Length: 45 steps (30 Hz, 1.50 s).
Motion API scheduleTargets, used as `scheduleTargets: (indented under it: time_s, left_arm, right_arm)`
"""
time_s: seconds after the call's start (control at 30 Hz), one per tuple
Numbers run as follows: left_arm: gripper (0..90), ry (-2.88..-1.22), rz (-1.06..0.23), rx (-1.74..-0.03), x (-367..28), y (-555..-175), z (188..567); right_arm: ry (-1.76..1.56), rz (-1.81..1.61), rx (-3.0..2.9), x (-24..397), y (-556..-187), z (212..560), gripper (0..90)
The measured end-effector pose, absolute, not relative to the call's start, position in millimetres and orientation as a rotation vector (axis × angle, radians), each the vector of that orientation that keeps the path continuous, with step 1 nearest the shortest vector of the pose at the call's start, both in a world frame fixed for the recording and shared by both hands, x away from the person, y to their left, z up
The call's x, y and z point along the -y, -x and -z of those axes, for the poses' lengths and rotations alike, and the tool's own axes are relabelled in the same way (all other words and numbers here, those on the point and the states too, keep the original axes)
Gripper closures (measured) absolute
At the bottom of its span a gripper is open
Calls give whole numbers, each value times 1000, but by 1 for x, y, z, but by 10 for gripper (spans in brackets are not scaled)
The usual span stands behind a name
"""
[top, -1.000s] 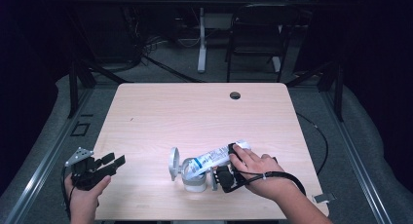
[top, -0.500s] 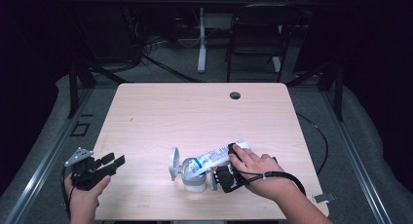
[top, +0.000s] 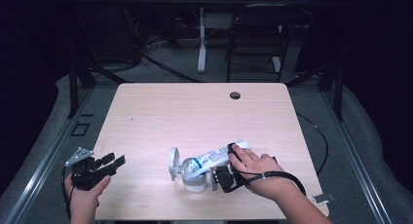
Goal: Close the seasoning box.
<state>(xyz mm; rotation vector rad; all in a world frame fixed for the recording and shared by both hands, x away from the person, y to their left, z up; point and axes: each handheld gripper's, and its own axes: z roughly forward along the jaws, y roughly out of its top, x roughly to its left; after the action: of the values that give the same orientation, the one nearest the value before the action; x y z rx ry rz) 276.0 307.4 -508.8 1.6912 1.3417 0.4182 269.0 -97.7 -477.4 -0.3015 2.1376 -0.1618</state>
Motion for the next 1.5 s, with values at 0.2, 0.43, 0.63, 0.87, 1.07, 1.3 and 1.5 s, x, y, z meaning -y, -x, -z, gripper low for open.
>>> scheduleTargets:
  time_s: [0.2, 0.43, 0.63, 0.87, 1.07, 1.3, 1.5]
  left_arm:
    - [496, -1693, -417, -1343, -308, -276, 509]
    - [496, -1687, -421, -1345, -308, -276, 510]
    - [497, -1689, -420, -1346, -308, -276, 509]
    - [496, -1688, -419, -1344, -308, -276, 510]
    - [497, -1686, -421, -1345, -308, -276, 510]
    - [496, -1686, -419, -1345, -308, -276, 510]
    - [497, -1683, -420, -1349, -308, -276, 511]
  right_arm:
    - [302, 164, -2136, 98, -269, 477, 454]
    - [307, 173, -2131, 97, -269, 477, 455]
    - [312, 178, -2127, 97, -269, 477, 455]
    - [314, 177, -2127, 97, -268, 477, 455]
    - [319, 184, -2124, 96, -268, 477, 456]
    - [328, 205, -2116, 95, -267, 475, 457]
    - [331, 207, -2114, 95, -267, 475, 457]
